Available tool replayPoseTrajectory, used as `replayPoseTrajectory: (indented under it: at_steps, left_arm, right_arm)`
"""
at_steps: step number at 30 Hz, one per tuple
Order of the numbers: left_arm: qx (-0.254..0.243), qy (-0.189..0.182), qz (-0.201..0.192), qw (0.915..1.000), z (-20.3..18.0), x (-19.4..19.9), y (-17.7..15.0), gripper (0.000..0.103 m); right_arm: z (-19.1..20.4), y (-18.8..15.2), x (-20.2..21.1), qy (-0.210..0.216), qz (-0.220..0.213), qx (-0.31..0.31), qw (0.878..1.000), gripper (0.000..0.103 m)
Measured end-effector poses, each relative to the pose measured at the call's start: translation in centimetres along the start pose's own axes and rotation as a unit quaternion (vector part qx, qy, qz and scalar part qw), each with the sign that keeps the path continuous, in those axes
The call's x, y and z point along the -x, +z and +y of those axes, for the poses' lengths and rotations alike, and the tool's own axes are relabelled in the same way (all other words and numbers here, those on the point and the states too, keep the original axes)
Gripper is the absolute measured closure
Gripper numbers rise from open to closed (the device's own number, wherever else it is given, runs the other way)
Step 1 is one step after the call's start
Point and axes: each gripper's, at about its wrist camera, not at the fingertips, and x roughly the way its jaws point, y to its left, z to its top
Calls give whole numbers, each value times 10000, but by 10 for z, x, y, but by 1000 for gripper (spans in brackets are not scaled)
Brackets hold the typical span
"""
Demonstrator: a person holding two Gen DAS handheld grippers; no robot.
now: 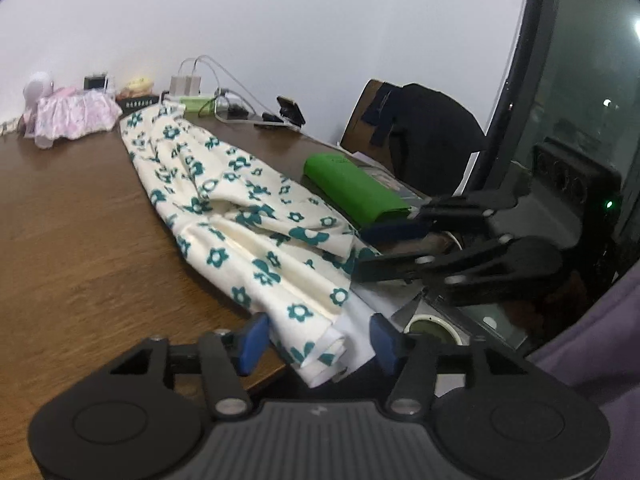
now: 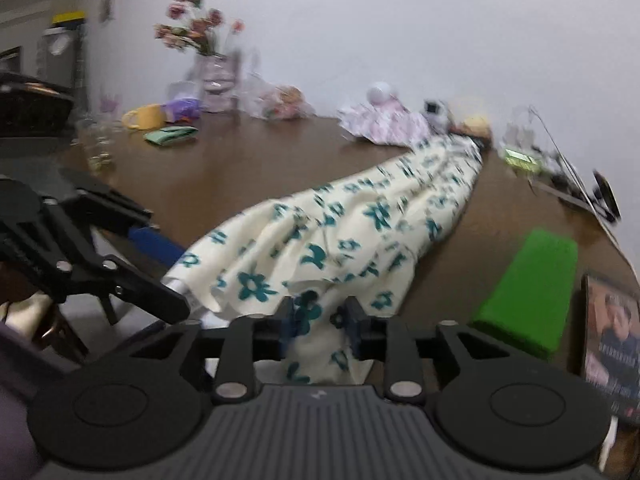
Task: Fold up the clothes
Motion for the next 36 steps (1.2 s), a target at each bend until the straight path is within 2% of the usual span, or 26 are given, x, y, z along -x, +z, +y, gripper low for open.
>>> replayPoseTrajectory:
  at_steps: [1,3,6,11,16,20,24,26,27,28,30,32,33,34,36]
  left_arm:
    - [-29,5,-37,10000,0,2,-1,37]
    - [-244,85,-4,9997,-3,0,-1,37]
    - [-549,185,96,9983,-9,-5,-2,37]
    - [-922,158,49,9956,-16,-7,-9,37]
    - [-1672,279,-95,9855,-26,-6,-24,37]
    - [-2135,320,-101,9764,-30,-13,-28,38]
    - [-2447,375,-228,9686,-29,-16,-26,38]
    - [-2537,414,-339,9658,-26,-17,-25,38]
    - [-2571,414,-392,9647,-25,-17,-24,38]
    - [-2573,394,-409,9647,-23,-18,-24,44]
    - [-2525,354,-395,9661,-18,-21,-22,50]
    - [-2402,337,-441,9691,-12,-22,-21,56]
    - [-2340,329,-470,9706,-9,-23,-20,63]
    - [-2277,294,-495,9720,-7,-22,-19,74]
    - [-2225,217,-457,9736,-4,-21,-18,84]
  right_arm:
    - [-2,0,8,69,-110,152,9998,45]
    - [-5,-2,22,175,-221,508,9983,29]
    - [0,-9,25,237,81,1256,9918,28]
    - [20,-30,21,263,55,2346,9717,27]
    - [17,-44,7,91,197,2669,9635,27]
    - [20,-53,1,29,-91,2760,9611,29]
    - [22,-47,4,95,-394,2770,9600,36]
    - [14,-38,5,271,-475,2569,9649,46]
    - [10,-33,4,403,-461,2428,9681,57]
    - [5,-27,3,535,-446,2287,9710,66]
    - [-4,-19,-2,855,-366,1853,9783,79]
    - [-10,-13,-7,1082,-307,1505,9822,83]
    - [-11,-11,-9,1128,-296,1405,9832,89]
    - [-11,-10,-11,1129,-249,1358,9840,94]
    - [-10,-10,-12,1121,-166,1261,9855,98]
